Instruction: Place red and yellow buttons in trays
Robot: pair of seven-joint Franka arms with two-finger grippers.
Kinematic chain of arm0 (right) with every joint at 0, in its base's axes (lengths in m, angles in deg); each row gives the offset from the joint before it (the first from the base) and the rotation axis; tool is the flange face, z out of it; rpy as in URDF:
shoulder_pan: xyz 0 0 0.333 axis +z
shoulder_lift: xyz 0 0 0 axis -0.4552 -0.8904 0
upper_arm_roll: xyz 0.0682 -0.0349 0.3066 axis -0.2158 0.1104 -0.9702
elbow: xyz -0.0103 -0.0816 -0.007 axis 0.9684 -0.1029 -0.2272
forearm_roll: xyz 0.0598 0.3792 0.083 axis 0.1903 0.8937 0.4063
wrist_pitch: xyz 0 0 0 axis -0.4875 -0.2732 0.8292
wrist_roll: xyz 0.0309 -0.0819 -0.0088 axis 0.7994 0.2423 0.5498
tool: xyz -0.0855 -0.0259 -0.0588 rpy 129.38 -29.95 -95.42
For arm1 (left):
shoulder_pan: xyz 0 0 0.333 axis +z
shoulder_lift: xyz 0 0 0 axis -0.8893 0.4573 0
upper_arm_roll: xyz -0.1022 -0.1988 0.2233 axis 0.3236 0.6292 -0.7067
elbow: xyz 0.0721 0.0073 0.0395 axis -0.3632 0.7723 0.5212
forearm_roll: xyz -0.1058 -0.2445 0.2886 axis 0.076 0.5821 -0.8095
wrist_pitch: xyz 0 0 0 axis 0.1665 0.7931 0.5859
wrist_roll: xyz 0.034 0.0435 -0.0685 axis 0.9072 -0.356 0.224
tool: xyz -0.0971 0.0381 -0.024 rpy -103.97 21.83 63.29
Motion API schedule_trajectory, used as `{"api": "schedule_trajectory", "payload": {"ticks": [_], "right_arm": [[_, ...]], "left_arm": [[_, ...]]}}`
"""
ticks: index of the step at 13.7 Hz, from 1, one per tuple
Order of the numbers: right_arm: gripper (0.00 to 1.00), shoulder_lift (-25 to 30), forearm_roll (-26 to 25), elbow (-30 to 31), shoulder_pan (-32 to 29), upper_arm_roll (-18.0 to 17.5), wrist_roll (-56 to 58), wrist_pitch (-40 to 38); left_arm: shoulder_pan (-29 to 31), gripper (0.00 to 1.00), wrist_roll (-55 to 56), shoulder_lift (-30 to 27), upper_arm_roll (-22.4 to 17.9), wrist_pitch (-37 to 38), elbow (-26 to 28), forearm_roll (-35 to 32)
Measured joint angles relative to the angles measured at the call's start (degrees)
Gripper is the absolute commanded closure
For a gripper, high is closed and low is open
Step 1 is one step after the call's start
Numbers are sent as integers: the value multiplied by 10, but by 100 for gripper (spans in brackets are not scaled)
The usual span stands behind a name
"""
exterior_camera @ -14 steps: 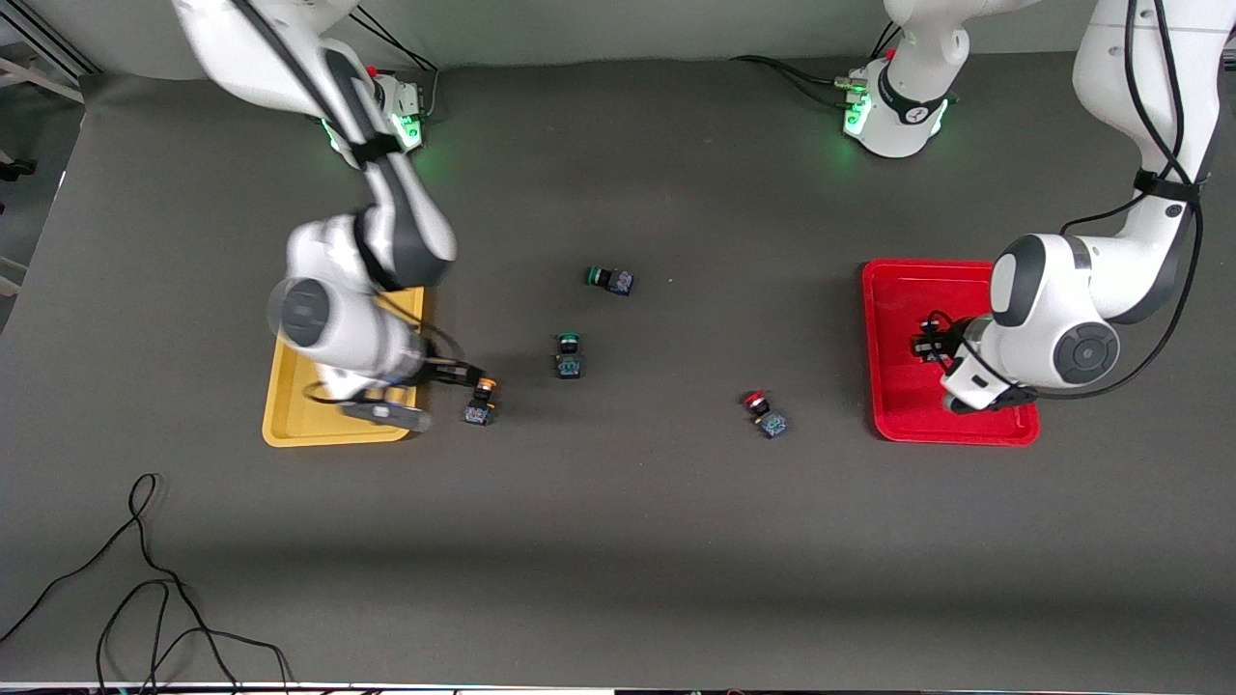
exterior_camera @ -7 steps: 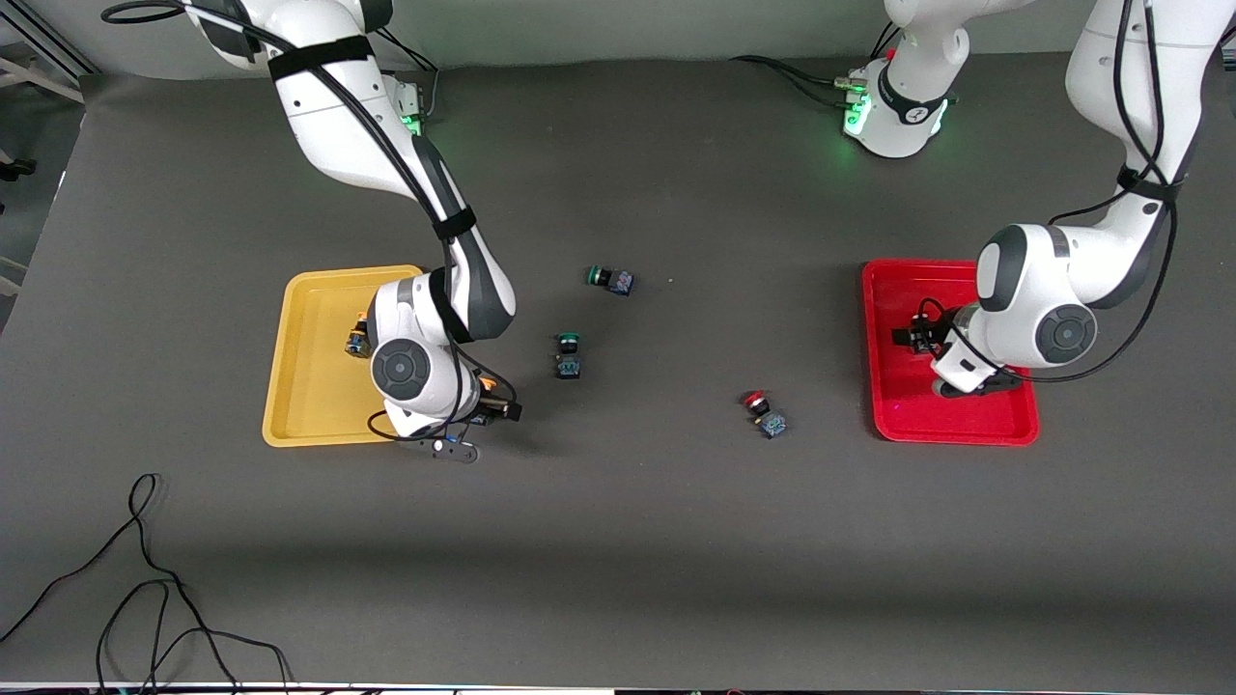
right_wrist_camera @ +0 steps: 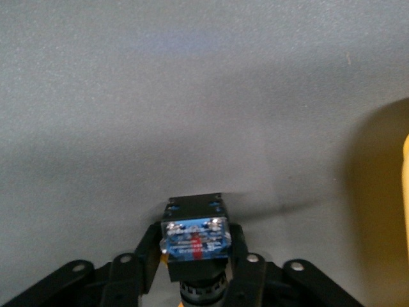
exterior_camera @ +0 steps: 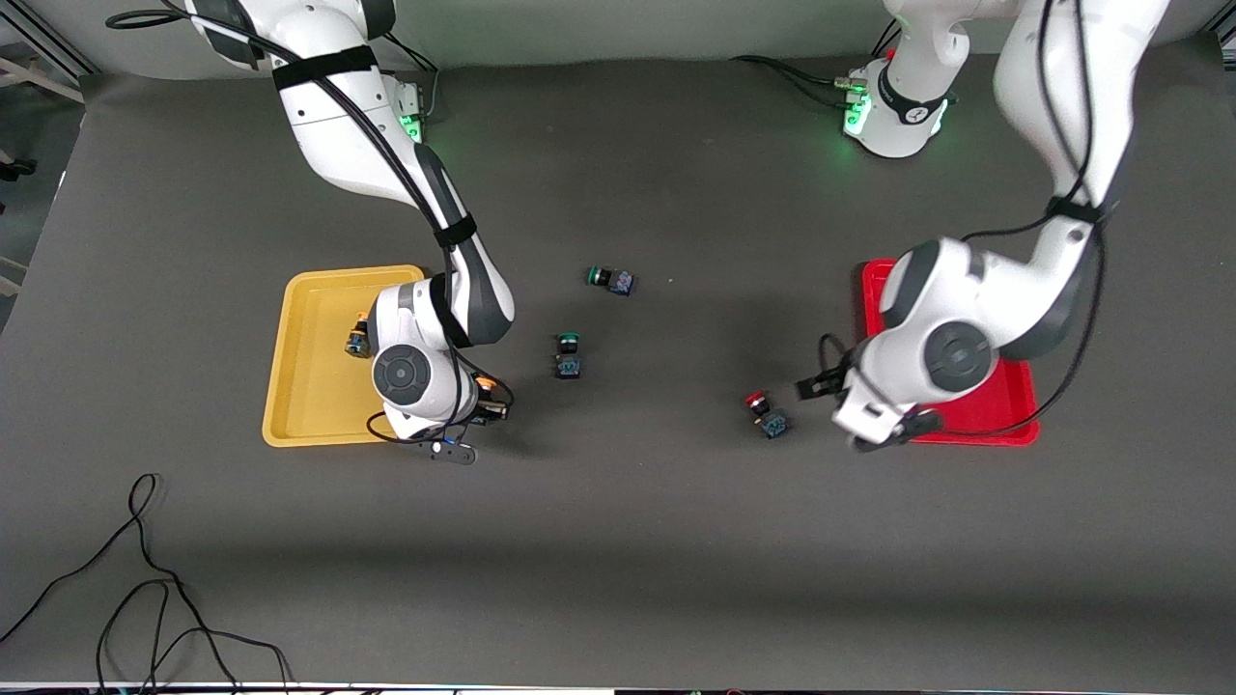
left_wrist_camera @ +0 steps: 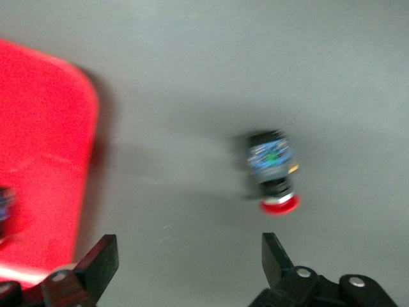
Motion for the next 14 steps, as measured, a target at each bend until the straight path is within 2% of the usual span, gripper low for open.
{"api": "schedule_trajectory", "payload": {"ticks": [2,4,5,6,7,8,9,10,11,12,14], "right_arm": [[93,4,0,-2,0,13,9,-8],[93,26,0,-8,0,47,34,-48],[93,44,0,-7,0,72,61,-72],[93,60,0,1,-1,100,96,-90],[93,74,0,20,-3,128,135,-96],[93,83,1,47,-8,148,170,-94],[92,88,4,77,-14,158,195,-83],[82,89,10,105,-17,160,208,-64],[22,88,18,125,-16,159,212,-47],[0,88,24,138,-12,159,212,-37],[0,88,30,143,-5,158,212,-33]], "left_arm": [[-6,0,7,63,-1,-54,-41,0],[-8,0,9,107,-2,-106,-53,0],[-14,2,16,122,-1,-129,-54,0],[-24,12,28,132,-2,-141,-55,-1],[-34,42,36,139,-3,-144,-54,-2],[-42,90,39,142,-6,-144,-53,-3],[-45,100,41,143,-8,-144,-51,-4],[-45,100,42,143,-9,-140,-51,-6],[-45,100,42,141,-9,-138,-52,-5],[-45,100,44,137,-10,-131,-52,-5],[-41,100,45,123,-12,-90,-55,-5]]}}
